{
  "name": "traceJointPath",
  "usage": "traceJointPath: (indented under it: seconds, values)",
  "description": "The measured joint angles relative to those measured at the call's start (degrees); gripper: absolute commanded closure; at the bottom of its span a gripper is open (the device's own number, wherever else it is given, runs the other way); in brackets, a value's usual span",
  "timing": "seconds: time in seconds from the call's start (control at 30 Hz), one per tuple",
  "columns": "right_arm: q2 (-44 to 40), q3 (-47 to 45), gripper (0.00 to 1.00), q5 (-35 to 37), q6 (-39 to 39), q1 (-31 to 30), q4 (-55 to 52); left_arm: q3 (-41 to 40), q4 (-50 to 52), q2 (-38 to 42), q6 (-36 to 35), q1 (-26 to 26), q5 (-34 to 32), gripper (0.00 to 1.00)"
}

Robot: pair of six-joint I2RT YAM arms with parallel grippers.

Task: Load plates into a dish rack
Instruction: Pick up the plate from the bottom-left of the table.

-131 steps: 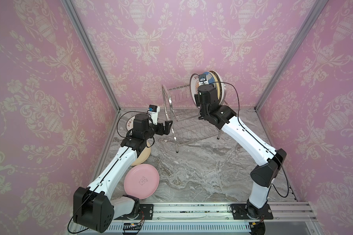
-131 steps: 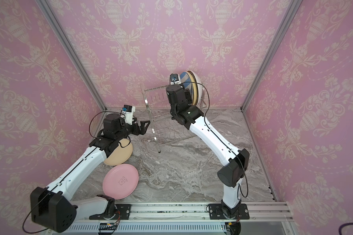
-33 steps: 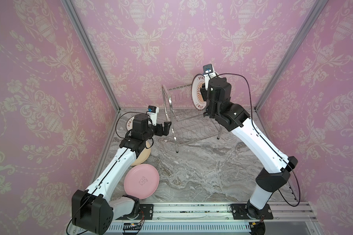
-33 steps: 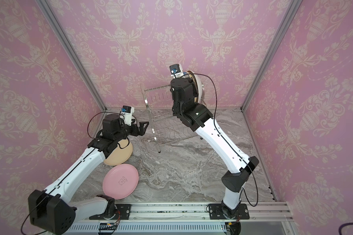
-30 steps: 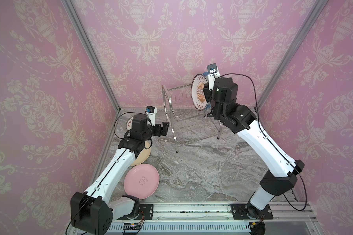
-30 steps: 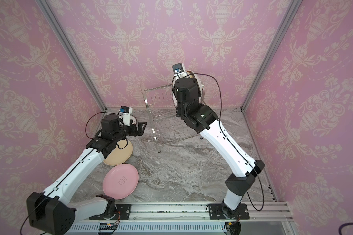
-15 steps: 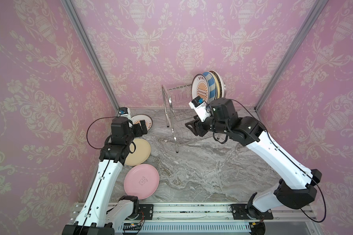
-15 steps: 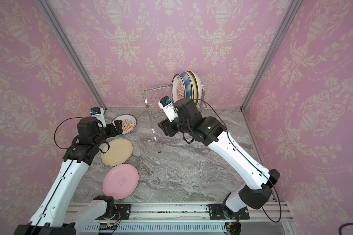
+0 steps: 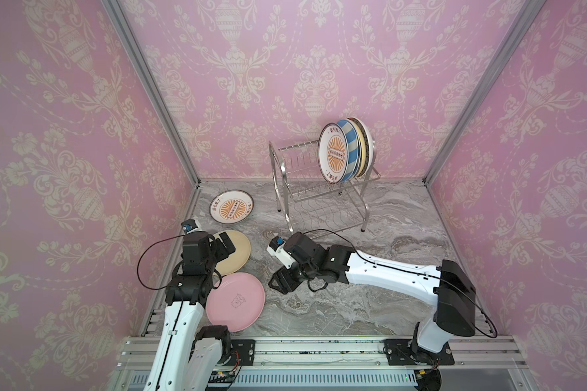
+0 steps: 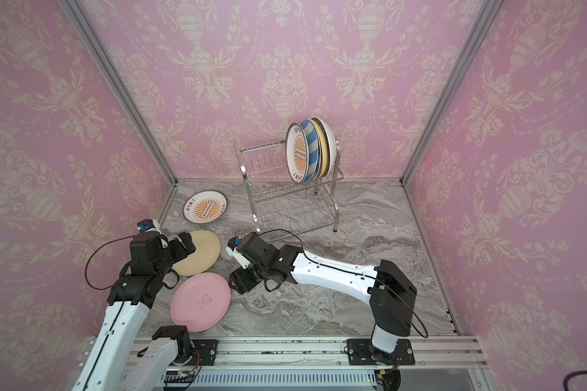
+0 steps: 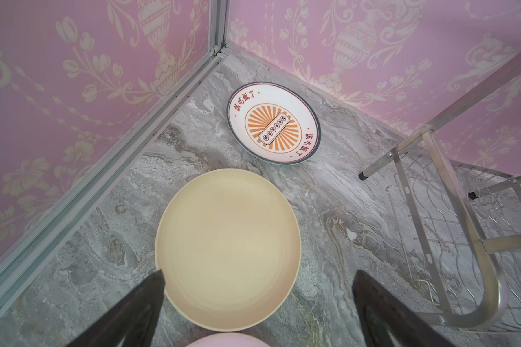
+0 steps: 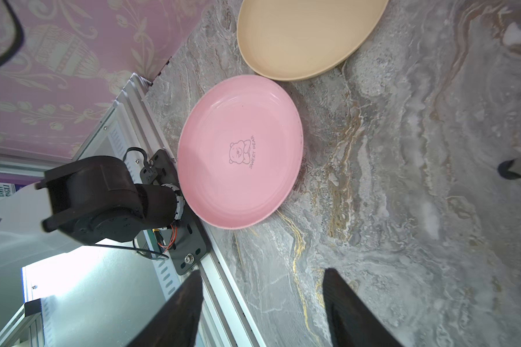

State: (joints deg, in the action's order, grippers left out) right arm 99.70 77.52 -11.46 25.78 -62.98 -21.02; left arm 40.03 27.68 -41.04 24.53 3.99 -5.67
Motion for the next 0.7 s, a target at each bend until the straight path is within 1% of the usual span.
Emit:
traceJointPath:
  seconds: [0.2,0.5,0.63,0.7]
  values:
    - [6.2,-3.4,0.39,1.7,5.4,-1.0,7.0,-0.8,-1.6,1.4,1.7,3.9,6.1,0.01]
    - [14.1,-0.3,0.39,0.0,6.0,-0.9,10.8,-1.0,-3.0,1.2,2.2,5.6,12.2,0.01]
    - [16.4,1.3,0.40,-0.9,6.0,-0.9,11.0,-1.4,-3.6,1.4,2.4,5.7,14.4,0.01]
    - [17.5,2.2,0.43,-1.4,6.0,-0.9,11.1,-2.4,-3.9,1.8,2.4,5.7,14.9,0.01]
